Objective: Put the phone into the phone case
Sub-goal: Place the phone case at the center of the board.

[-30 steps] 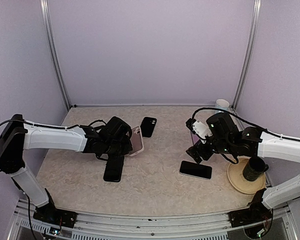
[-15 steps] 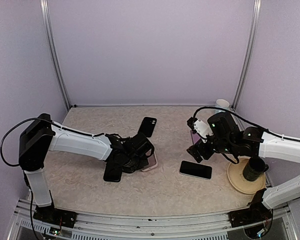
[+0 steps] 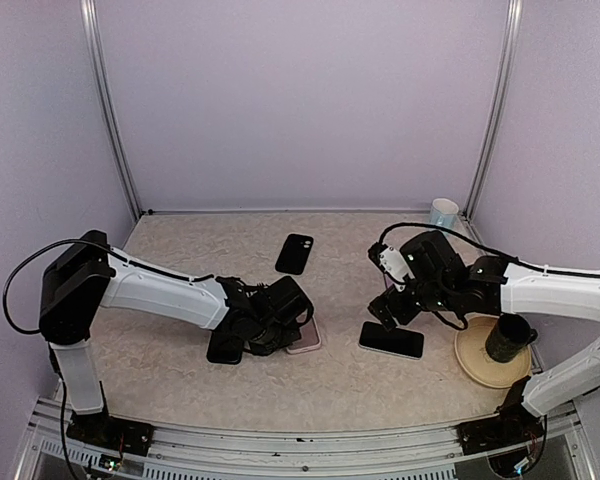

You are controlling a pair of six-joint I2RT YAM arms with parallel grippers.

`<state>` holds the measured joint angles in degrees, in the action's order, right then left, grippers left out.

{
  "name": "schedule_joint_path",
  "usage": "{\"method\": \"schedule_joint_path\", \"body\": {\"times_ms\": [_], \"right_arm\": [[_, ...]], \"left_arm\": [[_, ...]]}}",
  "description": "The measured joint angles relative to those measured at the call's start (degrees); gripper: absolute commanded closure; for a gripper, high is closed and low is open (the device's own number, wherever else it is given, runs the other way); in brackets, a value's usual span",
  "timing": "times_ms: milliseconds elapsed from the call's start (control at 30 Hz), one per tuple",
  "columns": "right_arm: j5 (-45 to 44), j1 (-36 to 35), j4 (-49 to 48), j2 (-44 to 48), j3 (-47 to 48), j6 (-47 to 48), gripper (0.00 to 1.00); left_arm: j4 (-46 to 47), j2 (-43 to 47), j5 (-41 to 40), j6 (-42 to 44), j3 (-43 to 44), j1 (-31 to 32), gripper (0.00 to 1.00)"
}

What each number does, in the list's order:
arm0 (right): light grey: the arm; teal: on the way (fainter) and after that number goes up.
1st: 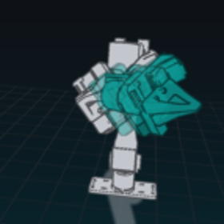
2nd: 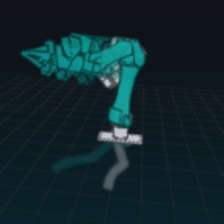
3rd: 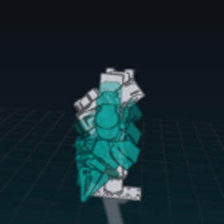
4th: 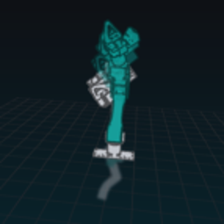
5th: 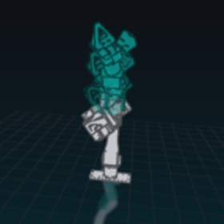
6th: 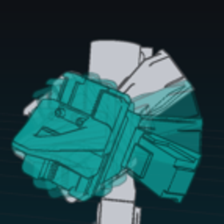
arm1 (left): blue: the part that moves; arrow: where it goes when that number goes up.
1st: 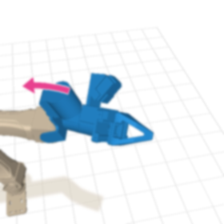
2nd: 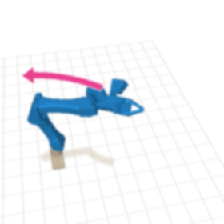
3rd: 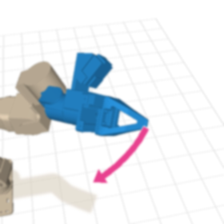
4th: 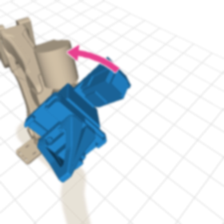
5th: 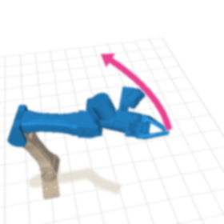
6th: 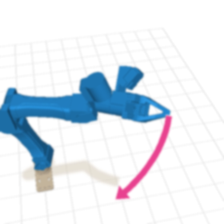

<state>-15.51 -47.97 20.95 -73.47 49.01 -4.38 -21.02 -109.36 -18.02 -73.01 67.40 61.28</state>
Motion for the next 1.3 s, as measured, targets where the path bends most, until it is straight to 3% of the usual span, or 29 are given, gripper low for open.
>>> {"method": "schedule_joint_path", "body": {"times_ms": [500, 833, 1233, 1300], "right_arm": [[-0.6, 0.0, 0.7, -5.4, 2.2, -3.3, 0.00], [1.6, 0.0, 6.9, -5.4, 2.4, -1.0, 0.00], [7.4, 0.0, 11.5, -5.7, 2.4, 6.4, 0.00], [8.8, 0.0, 11.4, -6.5, 2.4, 8.2, 0.00]], "left_arm": [[3.9, 0.2, 1.5, -0.2, -2.7, 0.2, 0.72], [9.9, 3.2, 3.5, 1.9, -4.1, 0.2, 0.61], [13.1, 7.3, 2.6, 7.0, -5.8, 0.2, 0.22], [13.2, 9.8, 2.0, 7.9, -6.6, 0.2, 0.11]]}}
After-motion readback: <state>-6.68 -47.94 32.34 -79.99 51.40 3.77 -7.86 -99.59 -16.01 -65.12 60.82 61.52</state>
